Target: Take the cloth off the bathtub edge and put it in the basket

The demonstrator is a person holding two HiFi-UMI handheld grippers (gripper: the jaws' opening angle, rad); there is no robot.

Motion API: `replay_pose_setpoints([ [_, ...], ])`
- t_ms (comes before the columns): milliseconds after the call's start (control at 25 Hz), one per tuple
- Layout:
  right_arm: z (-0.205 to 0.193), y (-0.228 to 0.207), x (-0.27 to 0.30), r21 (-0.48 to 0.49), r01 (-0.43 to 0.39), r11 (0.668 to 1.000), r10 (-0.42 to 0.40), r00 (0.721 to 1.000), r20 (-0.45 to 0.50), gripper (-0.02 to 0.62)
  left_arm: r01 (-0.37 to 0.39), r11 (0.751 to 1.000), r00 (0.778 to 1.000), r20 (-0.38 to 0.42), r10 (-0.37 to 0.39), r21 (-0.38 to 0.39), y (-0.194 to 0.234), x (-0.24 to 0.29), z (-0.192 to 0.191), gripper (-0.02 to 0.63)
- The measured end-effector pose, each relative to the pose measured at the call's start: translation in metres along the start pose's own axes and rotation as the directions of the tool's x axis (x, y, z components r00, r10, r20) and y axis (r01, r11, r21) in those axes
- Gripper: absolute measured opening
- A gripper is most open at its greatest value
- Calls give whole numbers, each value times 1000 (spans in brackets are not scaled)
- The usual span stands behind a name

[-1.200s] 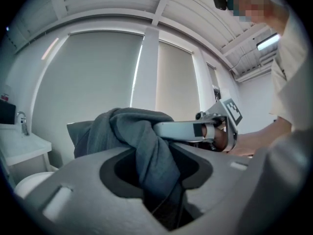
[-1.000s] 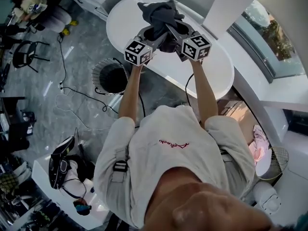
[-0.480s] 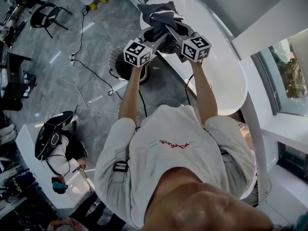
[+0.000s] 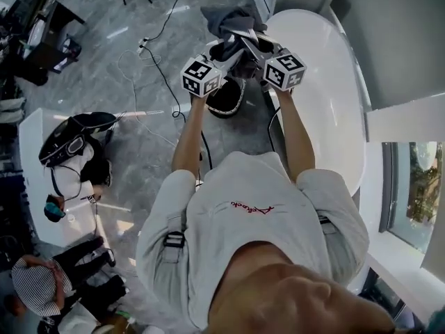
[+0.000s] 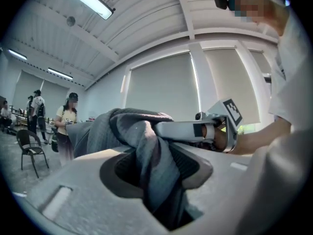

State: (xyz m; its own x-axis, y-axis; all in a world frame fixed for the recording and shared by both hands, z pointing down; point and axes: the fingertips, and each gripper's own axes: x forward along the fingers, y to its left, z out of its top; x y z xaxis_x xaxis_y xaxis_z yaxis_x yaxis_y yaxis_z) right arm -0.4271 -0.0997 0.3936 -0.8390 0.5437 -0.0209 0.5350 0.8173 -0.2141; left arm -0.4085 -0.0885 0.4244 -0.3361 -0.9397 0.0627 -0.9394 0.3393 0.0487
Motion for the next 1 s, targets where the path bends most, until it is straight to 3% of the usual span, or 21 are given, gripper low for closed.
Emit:
replay_pose_setpoints([
  [200,-6,32,50,9,-148,989,148,989,-15,79,-154,988,988,0,154,3,39,-42,2,163],
  [400,-14,61,76,12,-222,975,223,974,-29,79,-230,973,973,0,230,-5,56,-75,0,163],
  [1000,-19,25,54,20,-242,970,242,969,-49,78,-252,968,968,2,252,-23,42,-36,-12,164],
])
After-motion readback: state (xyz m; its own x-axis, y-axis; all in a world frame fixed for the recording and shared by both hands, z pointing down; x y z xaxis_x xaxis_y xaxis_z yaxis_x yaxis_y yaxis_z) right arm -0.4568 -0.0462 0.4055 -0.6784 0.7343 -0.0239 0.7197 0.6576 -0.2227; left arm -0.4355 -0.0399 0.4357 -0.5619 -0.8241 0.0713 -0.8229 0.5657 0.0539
